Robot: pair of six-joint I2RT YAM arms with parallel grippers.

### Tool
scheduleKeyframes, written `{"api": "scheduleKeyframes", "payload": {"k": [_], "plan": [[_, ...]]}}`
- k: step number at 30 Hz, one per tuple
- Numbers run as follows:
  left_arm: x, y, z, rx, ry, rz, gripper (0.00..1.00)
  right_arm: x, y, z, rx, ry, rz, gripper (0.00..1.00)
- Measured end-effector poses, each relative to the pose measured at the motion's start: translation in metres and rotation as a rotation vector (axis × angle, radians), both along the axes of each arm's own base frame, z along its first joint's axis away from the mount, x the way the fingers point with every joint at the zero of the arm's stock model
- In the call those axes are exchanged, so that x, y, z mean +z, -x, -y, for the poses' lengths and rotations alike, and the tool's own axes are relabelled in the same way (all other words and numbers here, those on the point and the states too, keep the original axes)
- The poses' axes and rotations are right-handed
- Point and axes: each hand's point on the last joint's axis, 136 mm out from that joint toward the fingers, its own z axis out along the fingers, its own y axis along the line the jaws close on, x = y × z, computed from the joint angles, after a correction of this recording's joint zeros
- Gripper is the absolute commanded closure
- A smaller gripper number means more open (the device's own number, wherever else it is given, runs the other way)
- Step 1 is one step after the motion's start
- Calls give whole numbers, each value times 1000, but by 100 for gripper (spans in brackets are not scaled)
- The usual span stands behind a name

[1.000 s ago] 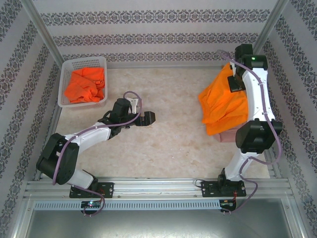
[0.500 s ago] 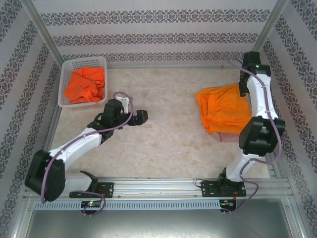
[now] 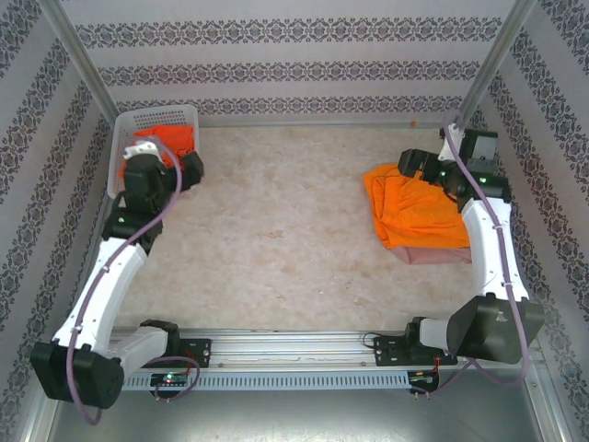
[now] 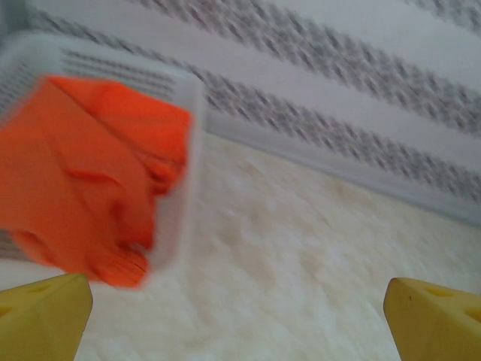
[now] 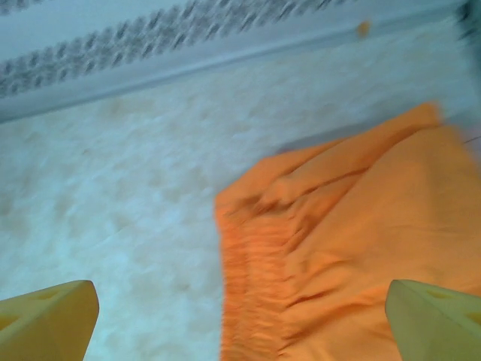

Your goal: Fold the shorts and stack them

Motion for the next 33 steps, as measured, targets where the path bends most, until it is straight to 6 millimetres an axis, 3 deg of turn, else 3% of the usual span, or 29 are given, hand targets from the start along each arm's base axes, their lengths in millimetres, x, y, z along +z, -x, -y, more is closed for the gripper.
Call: {"api": "scheduleKeyframes", "payload": {"k": [3, 5, 10, 14, 16, 20, 24, 28, 30, 33], "plan": [[6, -22, -41, 98, 14, -28, 0, -31, 11, -17, 21, -124, -37, 2], [-1, -37, -62, 139, 34, -77, 0, -38, 20, -23, 22, -175, -43, 2], [-48, -72, -99, 194, 107, -267, 0, -18, 29, -30, 36, -200, 38, 2], [-97, -88, -105, 195, 161, -425, 0, -3, 30, -31, 47, -193, 93, 2], [-118, -94, -103, 188, 189, -488, 5, 0, 29, -32, 51, -196, 105, 2], [-151, -104, -100, 181, 232, -574, 26, 1, 28, -32, 51, -198, 111, 2], [-169, -113, -98, 178, 268, -617, 69, -2, 27, -32, 51, -200, 105, 2], [-162, -122, -97, 176, 293, -609, 100, -8, 29, -33, 52, -205, 90, 2], [-146, -128, -97, 171, 299, -571, 100, -11, 29, -33, 55, -209, 83, 2], [-106, -135, -94, 137, 302, -476, 100, -13, 31, -36, 67, -218, 80, 2]]}}
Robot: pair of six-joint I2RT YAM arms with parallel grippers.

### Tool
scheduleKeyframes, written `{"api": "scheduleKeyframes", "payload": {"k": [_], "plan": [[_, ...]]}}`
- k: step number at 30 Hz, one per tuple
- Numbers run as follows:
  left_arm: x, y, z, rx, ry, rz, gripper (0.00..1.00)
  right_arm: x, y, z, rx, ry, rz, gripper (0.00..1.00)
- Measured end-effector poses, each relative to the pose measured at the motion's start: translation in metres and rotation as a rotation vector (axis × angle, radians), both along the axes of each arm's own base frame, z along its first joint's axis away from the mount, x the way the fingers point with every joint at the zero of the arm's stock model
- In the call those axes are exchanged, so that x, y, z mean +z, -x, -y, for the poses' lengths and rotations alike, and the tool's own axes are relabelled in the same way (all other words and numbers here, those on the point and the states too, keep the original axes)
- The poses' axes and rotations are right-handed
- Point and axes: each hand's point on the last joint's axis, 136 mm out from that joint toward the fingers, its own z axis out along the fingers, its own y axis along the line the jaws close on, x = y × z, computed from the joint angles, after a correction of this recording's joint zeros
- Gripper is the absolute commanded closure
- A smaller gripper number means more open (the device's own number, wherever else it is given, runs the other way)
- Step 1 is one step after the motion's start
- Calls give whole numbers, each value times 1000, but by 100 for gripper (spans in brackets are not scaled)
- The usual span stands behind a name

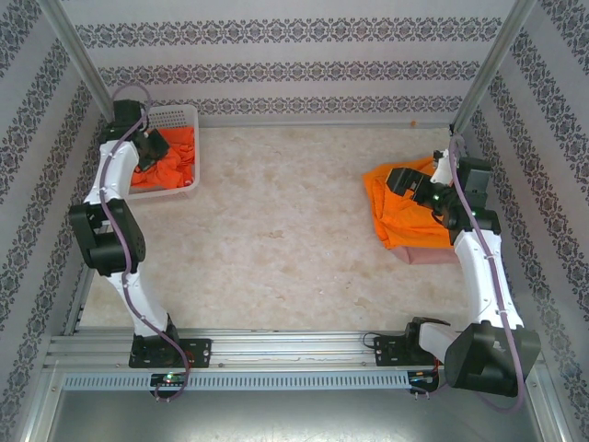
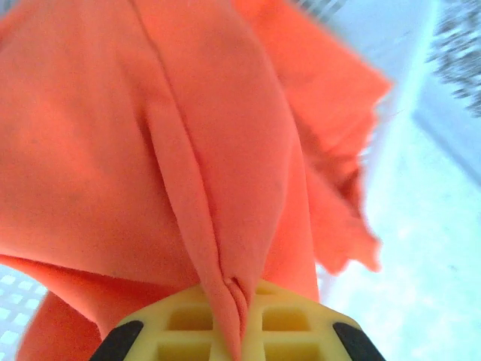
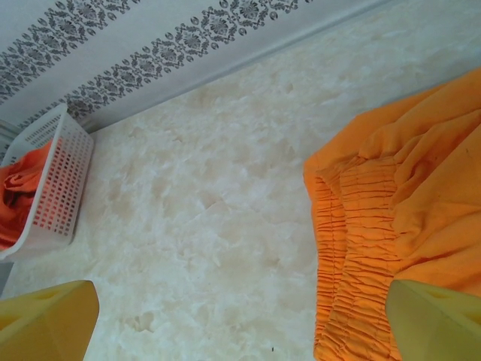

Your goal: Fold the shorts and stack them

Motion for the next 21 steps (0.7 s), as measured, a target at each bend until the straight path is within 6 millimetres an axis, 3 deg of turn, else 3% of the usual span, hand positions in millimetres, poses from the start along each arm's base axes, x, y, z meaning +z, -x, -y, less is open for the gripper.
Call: {"api": "scheduleKeyframes", "payload": {"k": [2, 5, 10, 13, 16, 19, 21], "plan": [[41, 0, 5, -15, -1, 101, 100, 1, 0, -1, 5, -4, 4, 2], [122, 7, 13, -35, -8, 310, 100, 4, -1, -2, 6, -9, 17, 2], [282, 52, 42, -97, -4, 731, 100, 10, 0, -4, 16, -20, 46, 2], [352, 85, 70, -170, 9, 928, 100, 16, -1, -6, 21, -28, 68, 2], [397, 111, 108, -273, 42, 1058, 100, 22, 0, -9, 36, -39, 89, 2], [417, 123, 141, -364, 93, 1118, 100, 28, 2, -12, 55, -47, 109, 2], [420, 124, 160, -411, 129, 1127, 100, 33, 3, -14, 64, -50, 129, 2]]}}
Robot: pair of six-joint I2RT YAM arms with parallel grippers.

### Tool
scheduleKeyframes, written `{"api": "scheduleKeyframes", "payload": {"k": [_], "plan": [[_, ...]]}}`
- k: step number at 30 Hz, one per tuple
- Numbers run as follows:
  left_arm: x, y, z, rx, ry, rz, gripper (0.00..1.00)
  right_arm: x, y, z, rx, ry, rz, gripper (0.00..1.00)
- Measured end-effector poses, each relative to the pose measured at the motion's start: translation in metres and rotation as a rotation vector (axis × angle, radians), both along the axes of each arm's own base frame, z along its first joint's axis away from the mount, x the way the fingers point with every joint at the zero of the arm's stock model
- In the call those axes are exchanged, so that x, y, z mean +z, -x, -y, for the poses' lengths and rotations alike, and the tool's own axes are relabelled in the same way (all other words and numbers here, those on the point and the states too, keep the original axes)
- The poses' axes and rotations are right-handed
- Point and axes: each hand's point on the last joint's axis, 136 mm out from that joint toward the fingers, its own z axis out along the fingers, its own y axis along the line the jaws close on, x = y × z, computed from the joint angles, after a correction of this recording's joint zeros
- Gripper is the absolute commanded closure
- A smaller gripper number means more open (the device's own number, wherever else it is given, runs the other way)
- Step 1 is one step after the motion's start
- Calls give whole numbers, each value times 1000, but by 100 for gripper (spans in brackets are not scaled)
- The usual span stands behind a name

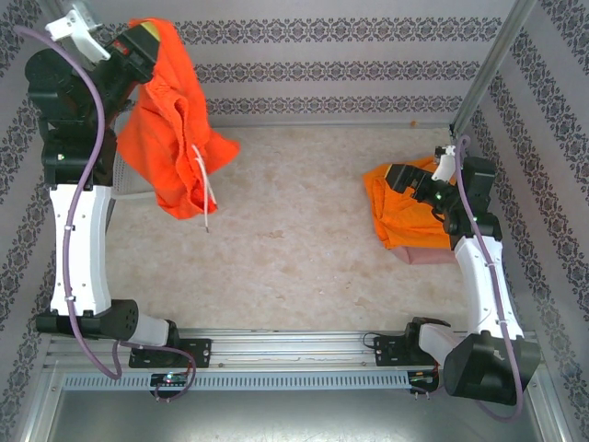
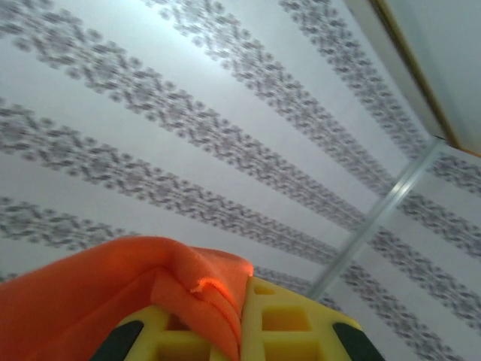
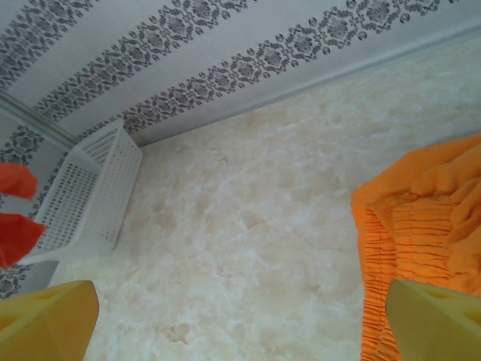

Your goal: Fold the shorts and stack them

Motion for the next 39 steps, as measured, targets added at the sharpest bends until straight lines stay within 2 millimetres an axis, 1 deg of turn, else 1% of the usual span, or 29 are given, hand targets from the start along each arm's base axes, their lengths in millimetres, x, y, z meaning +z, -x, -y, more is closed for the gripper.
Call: {"api": "scheduleKeyframes", "payload": {"k": [3, 5, 8, 11, 13, 14, 17, 19, 21, 23, 25, 29, 31, 33, 35, 37, 39], "plan": [[-3, -11, 28, -78, 2, -12, 100, 9, 3, -3, 16, 0, 34, 2], [-13, -23, 47, -130, 0, -36, 100, 14, 5, -7, 29, 2, 53, 2], [-40, -47, 77, -189, -10, -99, 100, 17, 8, -12, 47, 8, 69, 2], [-75, -78, 96, -188, -30, -173, 100, 16, 8, -16, 59, 10, 68, 2], [-96, -99, 100, -162, -44, -224, 100, 14, 7, -20, 70, 9, 63, 2], [-106, -110, 98, -135, -50, -247, 100, 12, 6, -22, 77, 9, 57, 2], [-123, -143, 92, -53, -65, -278, 100, 3, -1, -34, 113, 16, 29, 2], [-125, -161, 90, -11, -67, -276, 100, 0, -8, -43, 137, 20, 12, 2], [-116, -178, 93, 17, -63, -239, 100, 0, -17, -51, 156, 25, 3, 2], [-104, -188, 100, 27, -55, -187, 100, 2, -23, -58, 169, 33, 5, 2], [-96, -189, 111, 25, -50, -152, 100, 7, -27, -63, 175, 42, 20, 2], [-91, -180, 133, 20, -71, -126, 100, 14, -30, -68, 177, 60, 50, 2], [-99, -175, 143, 13, -98, -143, 100, 14, -31, -69, 176, 66, 54, 2], [-121, -167, 153, -2, -131, -195, 100, 12, -31, -69, 175, 73, 57, 2], [-157, -152, 160, -8, -156, -247, 100, 3, -29, -71, 175, 77, 44, 2], [-208, -128, 161, -8, -173, -295, 100, -13, -24, -74, 180, 80, 12, 2], [-266, -101, 158, 1, -183, -348, 100, -30, -17, -79, 194, 82, -27, 2]]}}
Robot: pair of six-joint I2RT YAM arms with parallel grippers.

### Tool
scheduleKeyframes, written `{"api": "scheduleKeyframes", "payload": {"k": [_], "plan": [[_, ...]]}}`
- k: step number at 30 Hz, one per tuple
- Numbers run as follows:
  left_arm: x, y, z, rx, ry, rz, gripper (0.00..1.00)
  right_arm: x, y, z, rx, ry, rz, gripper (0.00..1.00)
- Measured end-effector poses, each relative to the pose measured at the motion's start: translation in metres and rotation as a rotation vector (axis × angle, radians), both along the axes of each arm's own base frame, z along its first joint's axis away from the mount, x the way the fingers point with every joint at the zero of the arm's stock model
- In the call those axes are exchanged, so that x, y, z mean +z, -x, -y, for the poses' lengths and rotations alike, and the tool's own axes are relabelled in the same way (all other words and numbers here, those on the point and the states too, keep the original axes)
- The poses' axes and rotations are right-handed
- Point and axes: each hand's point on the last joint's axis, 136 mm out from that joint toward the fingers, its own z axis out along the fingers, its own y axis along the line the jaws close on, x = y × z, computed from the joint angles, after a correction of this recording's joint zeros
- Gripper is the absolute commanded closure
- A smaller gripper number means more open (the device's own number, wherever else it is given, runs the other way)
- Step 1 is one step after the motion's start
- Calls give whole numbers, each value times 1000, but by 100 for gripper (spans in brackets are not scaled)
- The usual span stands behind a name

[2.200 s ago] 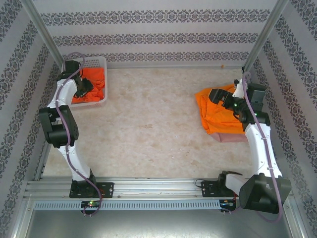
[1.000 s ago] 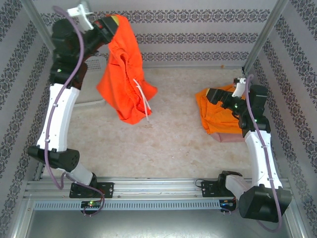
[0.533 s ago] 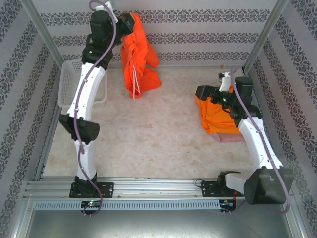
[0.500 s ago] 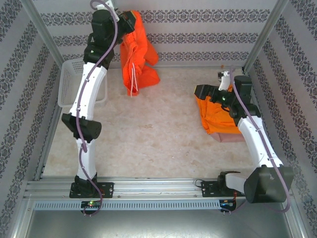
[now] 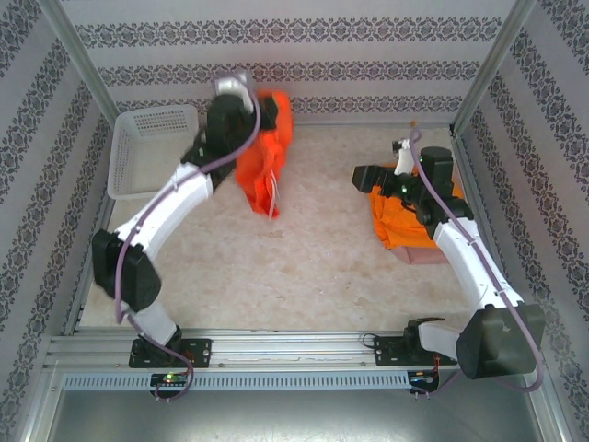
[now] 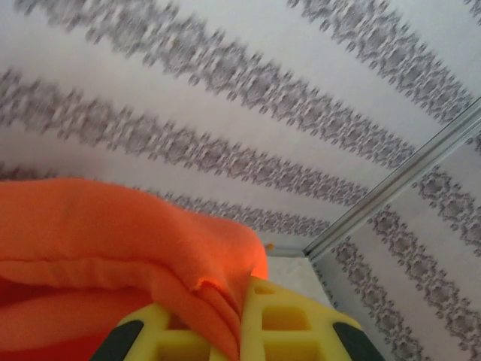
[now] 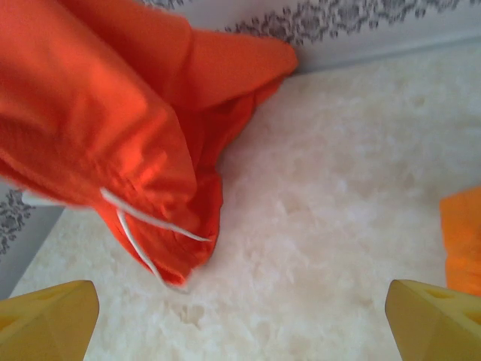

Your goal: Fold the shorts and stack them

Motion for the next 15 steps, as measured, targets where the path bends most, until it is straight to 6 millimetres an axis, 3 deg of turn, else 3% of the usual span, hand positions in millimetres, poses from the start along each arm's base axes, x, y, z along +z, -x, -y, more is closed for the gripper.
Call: {"api": "scheduleKeyframes", "payload": {"k": [3, 5, 8, 15], "plan": [[-94, 46, -13, 30, -46, -118, 100, -24, 14, -14, 30, 18, -52, 2], [-140, 73, -25, 55, -72, -187, 100, -36, 23, -28, 54, 30, -78, 2], [-168, 104, -47, 105, -66, -226, 100, -49, 39, -59, 113, 43, -115, 2], [-183, 129, -74, 192, 23, -223, 100, -73, 71, -138, 191, 28, -212, 2]]}}
